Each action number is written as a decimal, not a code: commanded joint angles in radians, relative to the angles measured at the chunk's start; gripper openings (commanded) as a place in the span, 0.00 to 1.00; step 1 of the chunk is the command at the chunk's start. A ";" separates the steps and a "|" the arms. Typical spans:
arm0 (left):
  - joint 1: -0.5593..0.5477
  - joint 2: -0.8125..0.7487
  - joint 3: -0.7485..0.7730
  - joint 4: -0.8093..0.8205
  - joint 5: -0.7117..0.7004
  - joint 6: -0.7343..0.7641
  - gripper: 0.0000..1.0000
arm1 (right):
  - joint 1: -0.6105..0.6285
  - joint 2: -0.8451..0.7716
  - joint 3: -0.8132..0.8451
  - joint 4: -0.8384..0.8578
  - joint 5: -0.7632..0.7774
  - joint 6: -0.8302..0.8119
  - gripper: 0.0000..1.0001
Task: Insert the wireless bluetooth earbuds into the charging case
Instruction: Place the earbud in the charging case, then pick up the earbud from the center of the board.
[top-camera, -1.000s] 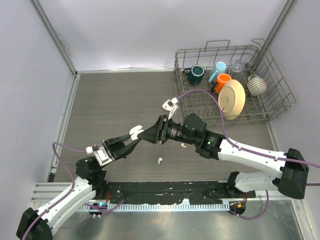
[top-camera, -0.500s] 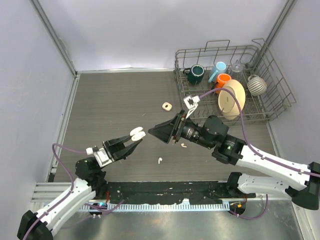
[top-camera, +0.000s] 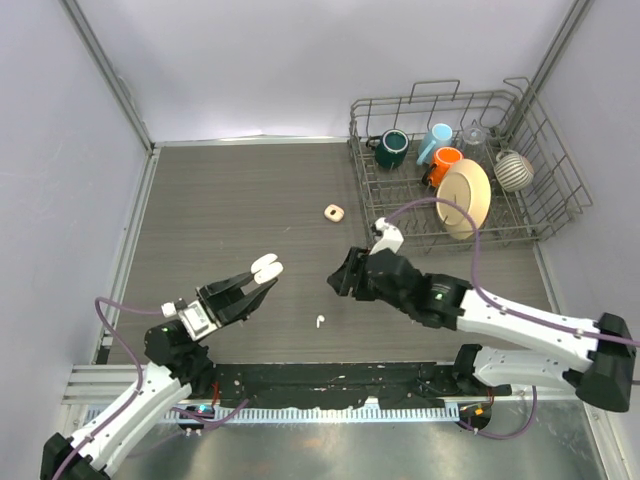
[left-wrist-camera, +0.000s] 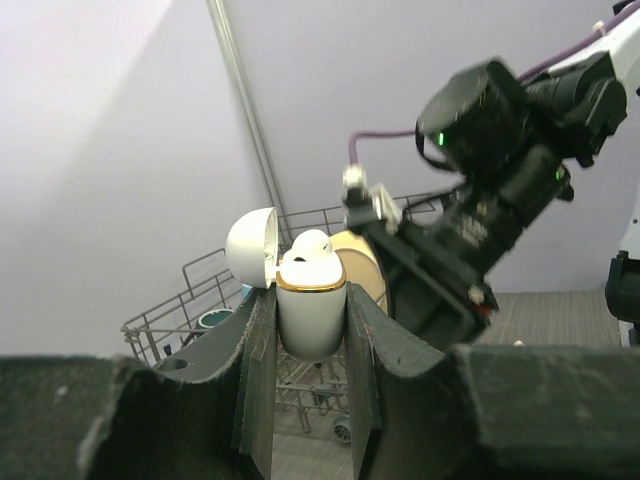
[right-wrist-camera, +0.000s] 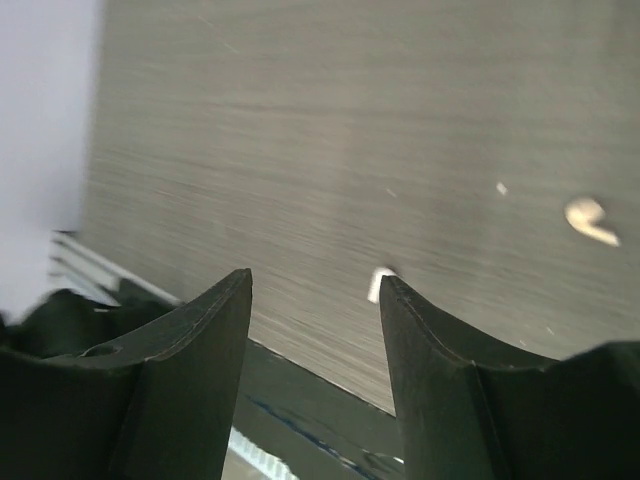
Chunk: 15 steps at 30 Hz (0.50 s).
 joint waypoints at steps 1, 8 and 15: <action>-0.004 -0.045 -0.059 -0.022 -0.035 0.020 0.00 | 0.037 0.109 -0.017 -0.108 0.068 0.141 0.59; -0.004 -0.131 -0.067 -0.088 -0.084 0.032 0.00 | 0.064 0.244 0.003 -0.080 0.017 0.254 0.59; -0.004 -0.192 -0.077 -0.129 -0.137 0.042 0.00 | 0.067 0.410 0.168 -0.301 0.059 0.452 0.58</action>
